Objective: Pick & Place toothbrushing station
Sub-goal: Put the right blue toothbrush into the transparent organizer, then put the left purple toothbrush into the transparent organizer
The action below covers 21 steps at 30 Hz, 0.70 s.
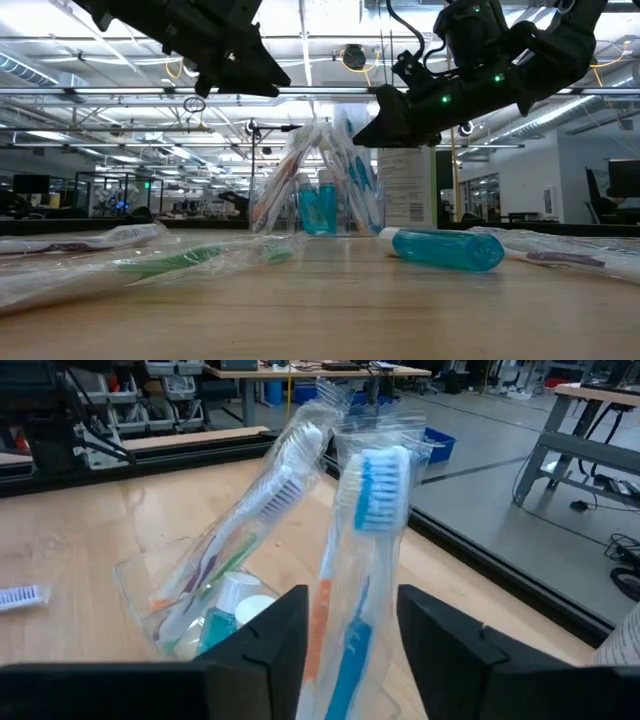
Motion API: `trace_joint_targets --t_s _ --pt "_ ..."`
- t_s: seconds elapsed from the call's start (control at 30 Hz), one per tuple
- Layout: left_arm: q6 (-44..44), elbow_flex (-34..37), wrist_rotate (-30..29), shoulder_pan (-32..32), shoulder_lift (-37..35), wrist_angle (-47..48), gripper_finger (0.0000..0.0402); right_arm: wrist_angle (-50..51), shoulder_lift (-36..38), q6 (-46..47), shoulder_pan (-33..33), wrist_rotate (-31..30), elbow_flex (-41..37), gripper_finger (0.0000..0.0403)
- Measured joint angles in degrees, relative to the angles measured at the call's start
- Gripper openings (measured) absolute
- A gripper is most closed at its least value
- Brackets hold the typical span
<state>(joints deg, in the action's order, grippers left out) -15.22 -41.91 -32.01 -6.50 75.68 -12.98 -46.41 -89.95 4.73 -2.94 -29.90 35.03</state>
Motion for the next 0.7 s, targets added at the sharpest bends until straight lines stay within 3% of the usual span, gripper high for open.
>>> trace_joint_targets --t_s 0.43,0.7 --pt "-0.05 0.00 0.23 0.00 0.00 1.23 0.0177 0.11 0.00 0.35 0.04 0.16 0.00 0.0156" --pt "-0.17 0.00 4.59 -0.15 0.00 1.95 0.0177 6.06 4.28 -0.99 0.61 0.02 -0.04 0.0156"
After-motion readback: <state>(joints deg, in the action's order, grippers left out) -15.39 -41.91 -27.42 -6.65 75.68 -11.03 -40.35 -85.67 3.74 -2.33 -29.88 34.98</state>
